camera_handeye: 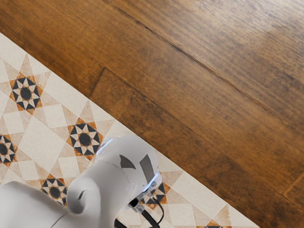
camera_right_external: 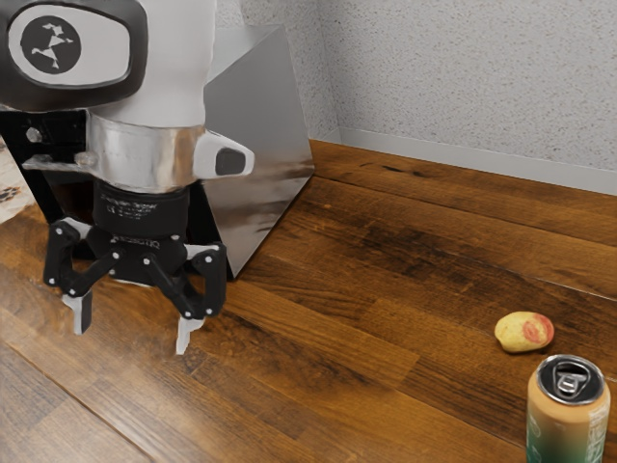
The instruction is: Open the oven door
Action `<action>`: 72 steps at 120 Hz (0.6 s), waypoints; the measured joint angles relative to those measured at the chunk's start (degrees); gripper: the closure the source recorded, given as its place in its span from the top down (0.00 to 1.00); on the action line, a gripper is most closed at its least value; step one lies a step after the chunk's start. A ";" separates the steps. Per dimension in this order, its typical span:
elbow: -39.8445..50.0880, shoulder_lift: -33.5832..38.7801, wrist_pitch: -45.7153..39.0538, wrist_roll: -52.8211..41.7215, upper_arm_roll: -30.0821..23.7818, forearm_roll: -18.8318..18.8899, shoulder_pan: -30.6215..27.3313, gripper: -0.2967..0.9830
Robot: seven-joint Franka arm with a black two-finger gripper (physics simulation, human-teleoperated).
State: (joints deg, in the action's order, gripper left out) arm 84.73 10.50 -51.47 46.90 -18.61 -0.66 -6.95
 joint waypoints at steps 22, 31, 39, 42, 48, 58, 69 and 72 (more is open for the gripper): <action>-1.28 -2.62 -14.41 22.95 3.61 -1.93 -1.03 0.77; -4.80 -4.51 -17.60 30.48 5.37 0.25 -7.23 0.77; -6.36 -5.67 -20.01 36.41 5.88 1.32 -12.37 0.77; -6.57 -5.91 -21.15 38.20 5.11 1.51 -15.05 0.77; -6.70 -6.62 -24.18 40.60 2.27 1.90 -21.64 0.77; -6.77 -8.43 -29.87 44.06 0.60 3.79 -26.93 0.77; -6.79 -10.11 -36.72 46.71 0.78 5.32 -29.09 0.77; -6.77 -10.33 -38.32 47.28 0.81 5.55 -29.73 0.77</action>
State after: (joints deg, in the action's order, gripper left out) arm 77.97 0.17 -89.80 94.18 -17.81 4.89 -36.68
